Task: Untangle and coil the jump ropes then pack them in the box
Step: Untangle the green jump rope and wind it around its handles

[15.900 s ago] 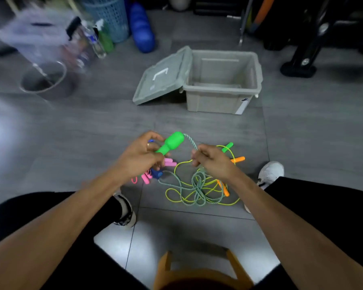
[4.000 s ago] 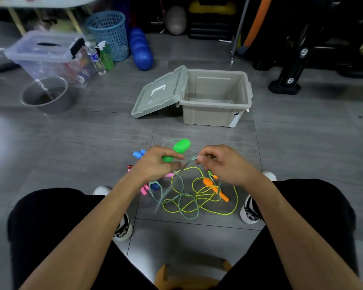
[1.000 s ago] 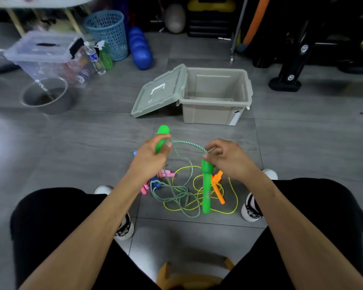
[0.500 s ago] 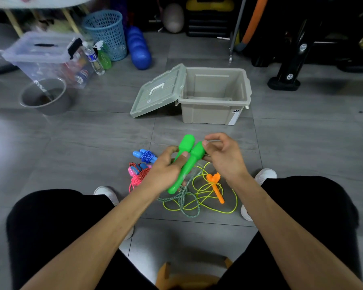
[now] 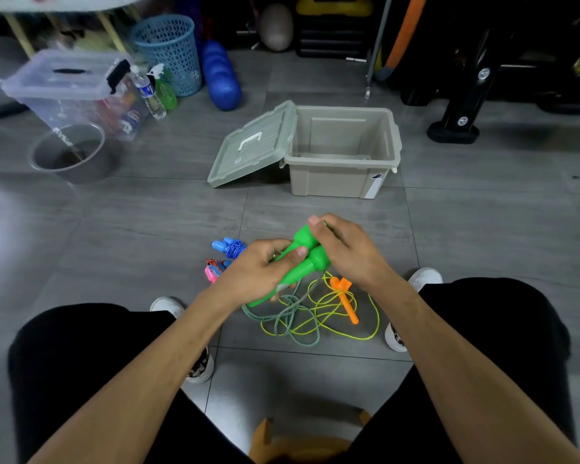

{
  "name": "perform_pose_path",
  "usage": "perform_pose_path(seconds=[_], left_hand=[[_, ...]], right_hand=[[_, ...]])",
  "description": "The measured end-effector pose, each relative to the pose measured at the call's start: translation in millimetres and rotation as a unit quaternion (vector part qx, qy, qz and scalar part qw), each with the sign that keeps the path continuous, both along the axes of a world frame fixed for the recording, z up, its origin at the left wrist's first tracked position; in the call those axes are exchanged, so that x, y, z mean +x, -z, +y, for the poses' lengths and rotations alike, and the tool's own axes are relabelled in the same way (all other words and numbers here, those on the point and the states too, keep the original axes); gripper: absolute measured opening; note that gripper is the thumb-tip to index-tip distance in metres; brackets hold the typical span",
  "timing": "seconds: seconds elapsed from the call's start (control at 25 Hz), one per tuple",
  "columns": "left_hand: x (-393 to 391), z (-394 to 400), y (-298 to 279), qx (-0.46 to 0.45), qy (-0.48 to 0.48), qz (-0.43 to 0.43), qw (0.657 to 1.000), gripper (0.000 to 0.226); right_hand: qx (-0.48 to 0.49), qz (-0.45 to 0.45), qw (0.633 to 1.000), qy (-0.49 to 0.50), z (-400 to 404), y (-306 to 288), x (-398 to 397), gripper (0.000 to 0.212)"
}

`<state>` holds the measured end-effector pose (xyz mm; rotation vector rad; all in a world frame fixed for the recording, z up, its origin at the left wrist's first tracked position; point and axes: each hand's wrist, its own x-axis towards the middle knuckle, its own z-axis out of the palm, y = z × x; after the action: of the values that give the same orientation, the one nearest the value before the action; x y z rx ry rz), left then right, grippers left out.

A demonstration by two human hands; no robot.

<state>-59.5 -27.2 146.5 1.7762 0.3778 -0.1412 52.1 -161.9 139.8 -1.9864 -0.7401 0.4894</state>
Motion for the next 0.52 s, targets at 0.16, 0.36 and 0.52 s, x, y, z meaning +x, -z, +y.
perform_pose_path(seconds=[0.16, 0.36, 0.52], left_hand=[[-0.8, -6.3, 3.4, 0.158, 0.008, 0.04, 0.987, 0.038], [2.1, -13.4, 4.3, 0.165, -0.029, 0.102, 0.981, 0.06], [7.8, -11.5, 3.7, 0.031, -0.113, 0.139, 0.983, 0.057]], right_hand=[[-0.072, -0.067, 0.994, 0.037, 3.4, 2.4, -1.7, 0.049], [-0.09, -0.049, 0.991, 0.084, 6.0, 4.9, 1.6, 0.048], [0.003, 0.062, 0.991, 0.116, 4.8, 3.7, 5.6, 0.043]])
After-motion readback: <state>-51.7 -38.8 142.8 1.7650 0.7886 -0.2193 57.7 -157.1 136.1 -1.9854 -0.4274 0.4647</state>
